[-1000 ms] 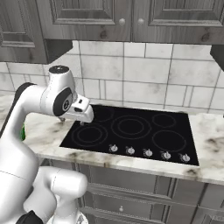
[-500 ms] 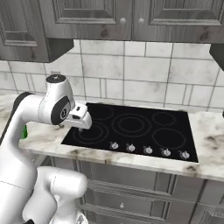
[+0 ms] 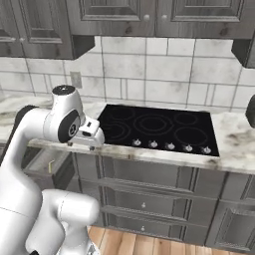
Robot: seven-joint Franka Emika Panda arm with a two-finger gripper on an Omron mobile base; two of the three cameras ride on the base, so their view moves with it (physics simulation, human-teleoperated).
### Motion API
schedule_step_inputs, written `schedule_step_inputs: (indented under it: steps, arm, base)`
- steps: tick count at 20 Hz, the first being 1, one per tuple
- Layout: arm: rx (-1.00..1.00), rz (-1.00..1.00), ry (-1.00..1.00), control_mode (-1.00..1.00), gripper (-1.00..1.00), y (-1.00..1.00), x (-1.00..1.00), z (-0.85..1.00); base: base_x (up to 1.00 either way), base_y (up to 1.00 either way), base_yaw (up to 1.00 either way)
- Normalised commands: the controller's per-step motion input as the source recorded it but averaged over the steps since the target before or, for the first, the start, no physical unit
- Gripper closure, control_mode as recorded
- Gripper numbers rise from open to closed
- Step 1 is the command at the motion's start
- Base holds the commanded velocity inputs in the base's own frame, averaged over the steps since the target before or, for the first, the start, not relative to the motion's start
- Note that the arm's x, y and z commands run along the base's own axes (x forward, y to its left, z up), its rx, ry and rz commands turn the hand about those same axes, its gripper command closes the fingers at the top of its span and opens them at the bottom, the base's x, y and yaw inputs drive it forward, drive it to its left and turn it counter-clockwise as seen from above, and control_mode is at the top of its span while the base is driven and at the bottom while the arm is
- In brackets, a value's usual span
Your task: Pick up the straw from the left drawer and put it inside the smoothie cup.
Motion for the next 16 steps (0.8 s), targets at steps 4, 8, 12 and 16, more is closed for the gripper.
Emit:
schedule_step_inputs:
  steps: [4,8,12,16]
  arm:
    - [0.00,0.00,0.00,1.00,-1.00,0.00,0.00,0.00]
    - [0.00,0.00,0.00,1.00,-1.00,0.00,0.00,0.00]
    - [0.00,0.00,0.00,1.00,-1.00,0.00,0.00,0.00]
    - [0.00,0.00,0.00,1.00,-1.00,0.00,0.00,0.00]
  base:
    - [-0.38,0.36,0.00]
    - [-0.21,0.62,0.00]
    - [-0.26,0.77,0.00]
    - [-0.29,0.79,0.00]
